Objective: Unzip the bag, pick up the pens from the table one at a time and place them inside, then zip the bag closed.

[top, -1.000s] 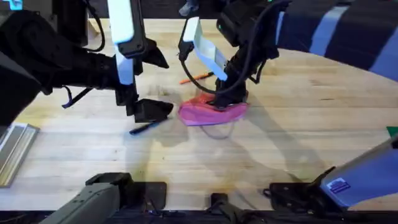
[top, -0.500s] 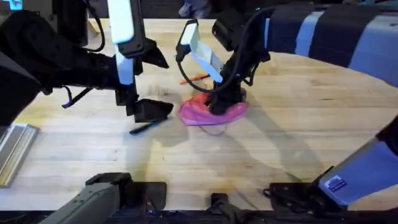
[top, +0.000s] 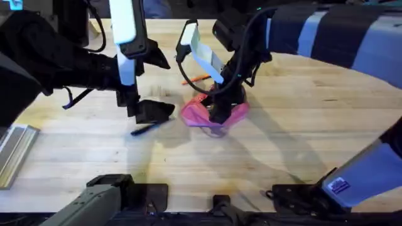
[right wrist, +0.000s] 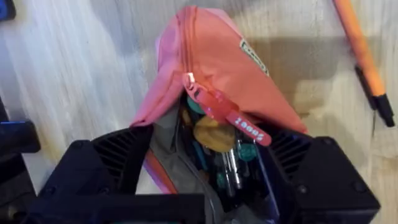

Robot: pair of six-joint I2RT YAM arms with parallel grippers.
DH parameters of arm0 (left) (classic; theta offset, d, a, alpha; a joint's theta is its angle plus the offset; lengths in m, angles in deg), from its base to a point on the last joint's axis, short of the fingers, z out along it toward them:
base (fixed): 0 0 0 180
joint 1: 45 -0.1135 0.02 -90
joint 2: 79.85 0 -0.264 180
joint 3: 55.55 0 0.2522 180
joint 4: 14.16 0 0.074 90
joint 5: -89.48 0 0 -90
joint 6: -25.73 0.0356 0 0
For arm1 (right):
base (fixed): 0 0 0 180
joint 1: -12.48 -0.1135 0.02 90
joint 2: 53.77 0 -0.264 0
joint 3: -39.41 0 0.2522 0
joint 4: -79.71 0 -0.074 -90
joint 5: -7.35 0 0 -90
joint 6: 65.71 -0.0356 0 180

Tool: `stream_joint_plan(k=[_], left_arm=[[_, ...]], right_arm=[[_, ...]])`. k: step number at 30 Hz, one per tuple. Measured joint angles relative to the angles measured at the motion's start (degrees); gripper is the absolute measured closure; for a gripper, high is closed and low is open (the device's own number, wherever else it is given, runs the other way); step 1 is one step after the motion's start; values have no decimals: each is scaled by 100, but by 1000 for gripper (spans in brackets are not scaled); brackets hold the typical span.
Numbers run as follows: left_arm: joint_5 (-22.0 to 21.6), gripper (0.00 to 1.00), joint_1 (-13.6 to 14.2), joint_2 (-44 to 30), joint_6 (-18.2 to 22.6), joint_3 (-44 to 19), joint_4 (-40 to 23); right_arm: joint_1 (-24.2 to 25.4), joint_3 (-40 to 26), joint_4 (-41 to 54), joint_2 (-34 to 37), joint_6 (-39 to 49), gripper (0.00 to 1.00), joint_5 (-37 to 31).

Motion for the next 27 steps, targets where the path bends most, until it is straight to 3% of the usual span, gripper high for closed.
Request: stream_joint_plan(k=[6,27], left_arm=[[-6,7,0,-1,2,0,0],[-6,7,0,0,0,0,-1]], right_arm=[[0,0,-7,-88,-3,4,-57],[38,0,63,-1428,-27,4,-239]])
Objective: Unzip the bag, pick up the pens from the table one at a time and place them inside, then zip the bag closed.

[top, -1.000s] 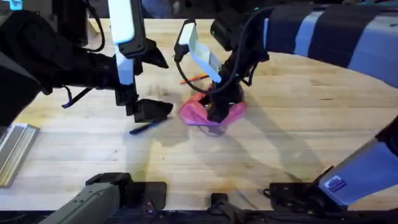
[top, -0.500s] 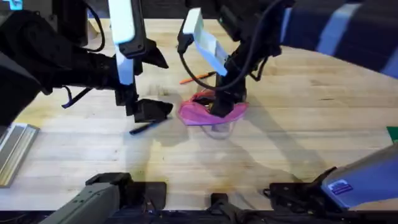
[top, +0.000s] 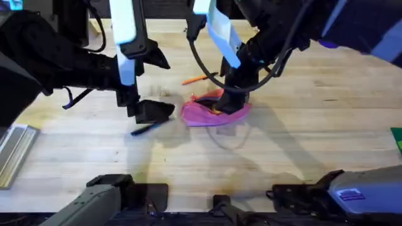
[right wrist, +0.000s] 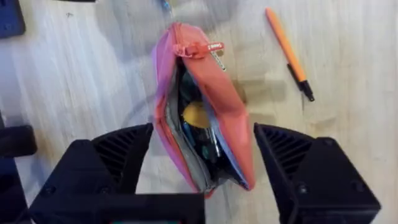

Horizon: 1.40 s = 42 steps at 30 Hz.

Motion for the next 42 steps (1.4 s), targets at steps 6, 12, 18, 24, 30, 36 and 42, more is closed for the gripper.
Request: stream_joint_plan(k=[6,12,18,24,30,36,42], left_arm=[[0,7,0,0,0,0,1],[0,7,0,-1,0,0,1],[-54,8,0,1,0,0,-74],[-492,8,-1,7,-1,0,-448],[-1295,7,-1,286,0,0,-946],[-1962,7,0,467,-63,0,-1219],[-2254,7,0,467,-941,0,-1212]], right_arm=[[0,1,-64,-255,0,4,0],[1,0,-140,-464,-184,4,0],[-1,0,-216,-469,-517,3,-364],[3,0,-218,-469,-685,4,-662],[3,1,-237,-469,-723,4,-732],[3,0,-241,-469,-726,4,-752],[3,1,-242,-469,-726,4,-752]])
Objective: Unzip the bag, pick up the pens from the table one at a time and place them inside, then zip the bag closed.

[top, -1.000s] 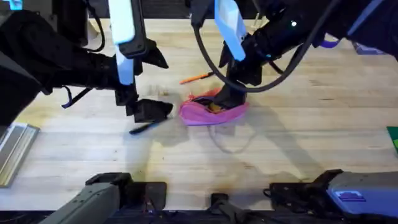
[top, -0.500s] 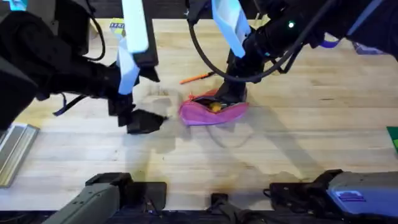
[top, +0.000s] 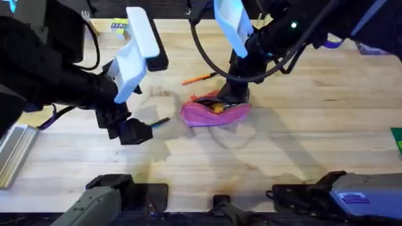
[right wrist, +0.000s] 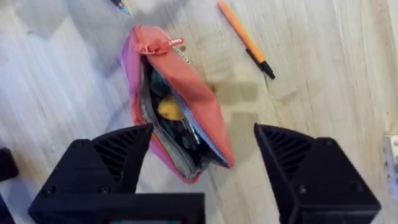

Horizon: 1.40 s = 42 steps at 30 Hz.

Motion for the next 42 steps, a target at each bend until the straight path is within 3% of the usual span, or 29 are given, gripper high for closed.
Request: stream_joint_plan(k=[5,20,34,42], left_arm=[[-39,7,0,0,-286,0,0],[-141,6,0,-33,-550,0,37],[-581,6,575,-1645,-1105,0,354],[-520,6,623,-2524,-1247,-2,723]], right_arm=[[0,-1,0,0,0,3,0],[0,-1,-2,0,-2,3,-2],[0,1,-26,-474,-2,3,-90],[0,1,-28,-474,-2,3,-90]])
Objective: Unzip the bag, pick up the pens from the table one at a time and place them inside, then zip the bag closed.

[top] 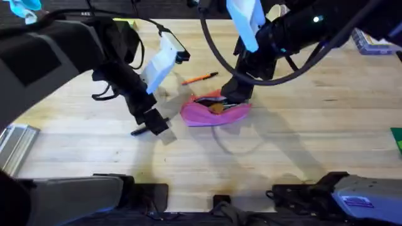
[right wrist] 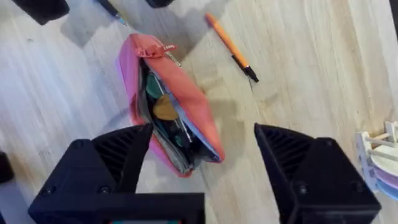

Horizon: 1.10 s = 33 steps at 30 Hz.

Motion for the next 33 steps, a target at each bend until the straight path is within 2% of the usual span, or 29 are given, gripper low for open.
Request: stream_joint_plan(k=[3,6,11,20,26,33], left_arm=[[58,4,32,-93,80,2,137],[99,4,92,-156,239,53,530],[17,5,189,-167,328,144,493],[-217,5,606,-167,392,190,401],[-372,5,623,-167,393,594,457],[-374,6,621,-167,393,634,475]], right_arm=[[0,0,0,0,0,4,0],[0,0,0,0,-66,3,-8],[2,0,0,0,-105,3,-20],[280,0,0,0,-356,4,-20],[387,0,-16,0,-555,4,-37],[387,0,-114,0,-575,5,-35]])
